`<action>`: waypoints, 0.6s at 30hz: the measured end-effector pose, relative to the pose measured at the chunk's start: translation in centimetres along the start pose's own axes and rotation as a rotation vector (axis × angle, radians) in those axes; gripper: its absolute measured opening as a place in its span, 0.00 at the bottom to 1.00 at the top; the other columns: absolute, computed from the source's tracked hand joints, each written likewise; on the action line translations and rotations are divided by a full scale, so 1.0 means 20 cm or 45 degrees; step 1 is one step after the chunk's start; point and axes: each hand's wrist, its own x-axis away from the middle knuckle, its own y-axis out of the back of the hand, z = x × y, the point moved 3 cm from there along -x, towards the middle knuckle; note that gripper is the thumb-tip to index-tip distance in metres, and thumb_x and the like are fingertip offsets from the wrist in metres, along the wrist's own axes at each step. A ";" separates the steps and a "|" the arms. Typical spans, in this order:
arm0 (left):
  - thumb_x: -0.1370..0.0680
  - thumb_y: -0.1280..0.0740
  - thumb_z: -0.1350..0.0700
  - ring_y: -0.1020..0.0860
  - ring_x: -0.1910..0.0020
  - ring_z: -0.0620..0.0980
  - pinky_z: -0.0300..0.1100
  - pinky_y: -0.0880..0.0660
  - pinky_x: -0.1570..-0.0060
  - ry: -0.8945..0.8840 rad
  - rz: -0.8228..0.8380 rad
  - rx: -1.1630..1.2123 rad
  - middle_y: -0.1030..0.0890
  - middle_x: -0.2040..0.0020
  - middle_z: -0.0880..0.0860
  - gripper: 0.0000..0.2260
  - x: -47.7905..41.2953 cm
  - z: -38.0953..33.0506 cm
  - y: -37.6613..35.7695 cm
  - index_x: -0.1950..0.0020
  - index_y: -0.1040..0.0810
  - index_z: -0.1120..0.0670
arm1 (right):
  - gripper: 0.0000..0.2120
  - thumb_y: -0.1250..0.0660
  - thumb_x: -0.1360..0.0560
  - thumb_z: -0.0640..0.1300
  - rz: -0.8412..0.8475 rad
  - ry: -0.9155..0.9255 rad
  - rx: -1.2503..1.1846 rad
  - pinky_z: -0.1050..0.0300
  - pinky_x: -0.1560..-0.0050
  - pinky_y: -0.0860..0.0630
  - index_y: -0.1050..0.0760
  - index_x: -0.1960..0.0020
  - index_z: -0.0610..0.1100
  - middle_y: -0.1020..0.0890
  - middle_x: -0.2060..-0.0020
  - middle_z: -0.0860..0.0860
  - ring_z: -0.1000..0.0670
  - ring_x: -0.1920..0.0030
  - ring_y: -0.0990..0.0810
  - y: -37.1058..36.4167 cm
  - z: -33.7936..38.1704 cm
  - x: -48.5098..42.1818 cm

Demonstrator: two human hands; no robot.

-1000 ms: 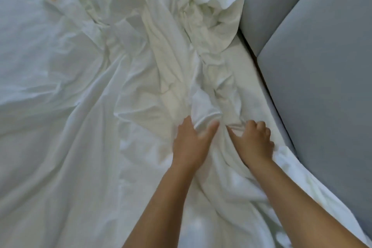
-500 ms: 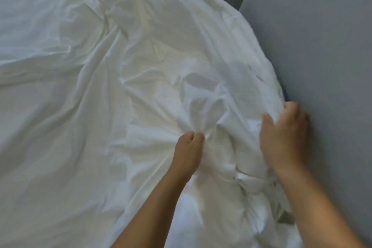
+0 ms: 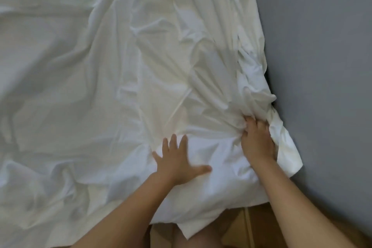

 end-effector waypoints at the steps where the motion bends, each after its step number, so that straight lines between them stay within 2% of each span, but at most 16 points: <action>1: 0.36 0.41 0.23 0.64 0.24 0.56 0.66 0.60 0.32 -0.015 -0.002 -0.002 0.63 0.22 0.51 0.51 0.00 0.00 -0.03 0.23 0.60 0.45 | 0.24 0.43 0.22 0.41 -0.012 -0.051 -0.044 0.46 0.40 0.33 0.40 0.26 0.48 0.34 0.32 0.43 0.41 0.33 0.37 -0.01 0.04 0.04; 2: 0.33 0.40 0.26 0.62 0.24 0.57 0.66 0.59 0.31 -0.026 -0.034 0.014 0.61 0.22 0.51 0.47 -0.01 0.01 -0.03 0.23 0.58 0.45 | 0.25 0.42 0.22 0.41 -0.017 -0.076 -0.088 0.46 0.37 0.35 0.41 0.26 0.48 0.37 0.30 0.42 0.40 0.31 0.39 -0.02 0.09 0.10; 4: 0.27 0.38 0.33 0.51 0.24 0.57 0.62 0.51 0.30 -0.070 -0.161 0.131 0.47 0.23 0.52 0.37 -0.01 0.03 0.02 0.24 0.46 0.48 | 0.28 0.41 0.23 0.42 0.016 -0.009 -0.180 0.46 0.32 0.41 0.45 0.25 0.46 0.43 0.26 0.40 0.39 0.28 0.45 -0.04 0.23 0.25; 6: 0.23 0.37 0.42 0.37 0.28 0.54 0.52 0.40 0.31 -0.095 -0.307 0.403 0.35 0.28 0.52 0.27 0.02 0.09 0.10 0.27 0.37 0.51 | 0.30 0.41 0.22 0.46 0.109 0.164 -0.194 0.46 0.29 0.46 0.49 0.23 0.47 0.47 0.25 0.42 0.41 0.26 0.48 -0.09 0.39 0.41; 8: 0.21 0.37 0.49 0.32 0.32 0.52 0.42 0.37 0.36 -0.078 -0.365 0.617 0.31 0.29 0.53 0.23 0.09 0.19 0.18 0.27 0.36 0.53 | 0.32 0.42 0.22 0.51 0.235 0.312 -0.102 0.45 0.27 0.51 0.52 0.23 0.49 0.48 0.24 0.45 0.44 0.25 0.50 -0.14 0.54 0.55; 10: 0.20 0.38 0.52 0.29 0.35 0.51 0.38 0.35 0.41 -0.086 -0.405 0.615 0.28 0.32 0.53 0.20 0.22 0.32 0.26 0.29 0.33 0.55 | 0.32 0.43 0.21 0.52 0.365 0.398 -0.092 0.46 0.27 0.51 0.53 0.23 0.48 0.48 0.24 0.46 0.44 0.25 0.50 -0.17 0.68 0.65; 12: 0.20 0.38 0.53 0.28 0.37 0.50 0.36 0.36 0.43 -0.111 -0.487 0.603 0.26 0.34 0.51 0.18 0.39 0.48 0.36 0.31 0.30 0.55 | 0.30 0.43 0.21 0.52 0.457 0.457 -0.156 0.49 0.28 0.47 0.50 0.23 0.47 0.44 0.25 0.46 0.43 0.26 0.46 -0.17 0.81 0.76; 15: 0.20 0.38 0.53 0.28 0.37 0.49 0.36 0.36 0.43 -0.104 -0.743 0.611 0.25 0.36 0.50 0.16 0.67 0.84 0.51 0.33 0.28 0.55 | 0.28 0.43 0.20 0.51 0.538 0.498 -0.272 0.49 0.30 0.42 0.46 0.24 0.46 0.40 0.26 0.47 0.44 0.28 0.42 -0.17 1.01 0.93; 18: 0.21 0.38 0.54 0.29 0.35 0.50 0.37 0.36 0.40 0.036 -0.920 0.601 0.25 0.35 0.51 0.17 0.91 1.26 0.64 0.32 0.28 0.55 | 0.26 0.43 0.20 0.49 0.571 0.545 -0.369 0.51 0.30 0.43 0.45 0.24 0.46 0.40 0.26 0.47 0.46 0.27 0.43 -0.16 1.29 1.11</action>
